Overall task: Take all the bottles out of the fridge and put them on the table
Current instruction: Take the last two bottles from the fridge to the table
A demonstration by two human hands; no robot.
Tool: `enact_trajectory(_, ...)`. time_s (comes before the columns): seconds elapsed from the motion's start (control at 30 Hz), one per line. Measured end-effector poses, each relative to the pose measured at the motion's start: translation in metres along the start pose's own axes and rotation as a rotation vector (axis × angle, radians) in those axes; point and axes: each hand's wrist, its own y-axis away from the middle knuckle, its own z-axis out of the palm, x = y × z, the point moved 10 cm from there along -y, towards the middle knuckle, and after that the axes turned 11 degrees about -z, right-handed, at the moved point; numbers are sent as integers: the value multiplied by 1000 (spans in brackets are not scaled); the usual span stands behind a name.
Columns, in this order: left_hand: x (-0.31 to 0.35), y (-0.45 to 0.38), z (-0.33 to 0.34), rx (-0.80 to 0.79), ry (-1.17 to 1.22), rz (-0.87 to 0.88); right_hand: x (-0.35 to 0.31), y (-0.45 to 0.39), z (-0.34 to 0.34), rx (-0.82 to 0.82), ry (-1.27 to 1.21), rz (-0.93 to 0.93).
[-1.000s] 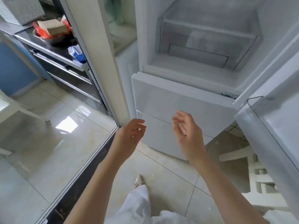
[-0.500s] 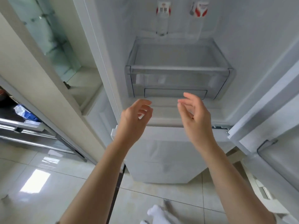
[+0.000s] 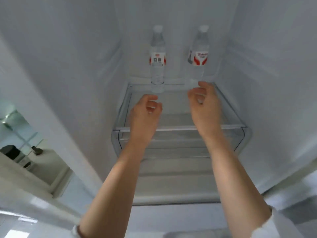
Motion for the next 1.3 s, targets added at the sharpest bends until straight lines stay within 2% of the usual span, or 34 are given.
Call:
enact_trajectory(0.27, 34, -90, 23, 159, 31, 82, 24, -95, 14, 87, 77, -39)
enact_trajectory(0.4, 29, -120, 33, 243, -2, 68, 48, -126, 25, 97, 143, -31)
enact_trajectory(0.63, 14, -154, 64, 173, 27, -13, 90, -151, 43, 97, 139, 72)
enact_trajectory(0.87, 0, -175, 76, 171, 52, -58, 113, -164, 53, 99, 95, 91)
enact_trajectory(1.1, 0, -172, 72, 233, 32, -61, 116, -162, 54, 110, 46, 87)
enact_trajectory(1.3, 11, -153, 65, 208, -7, -55, 104, -145, 45, 128, 18, 76)
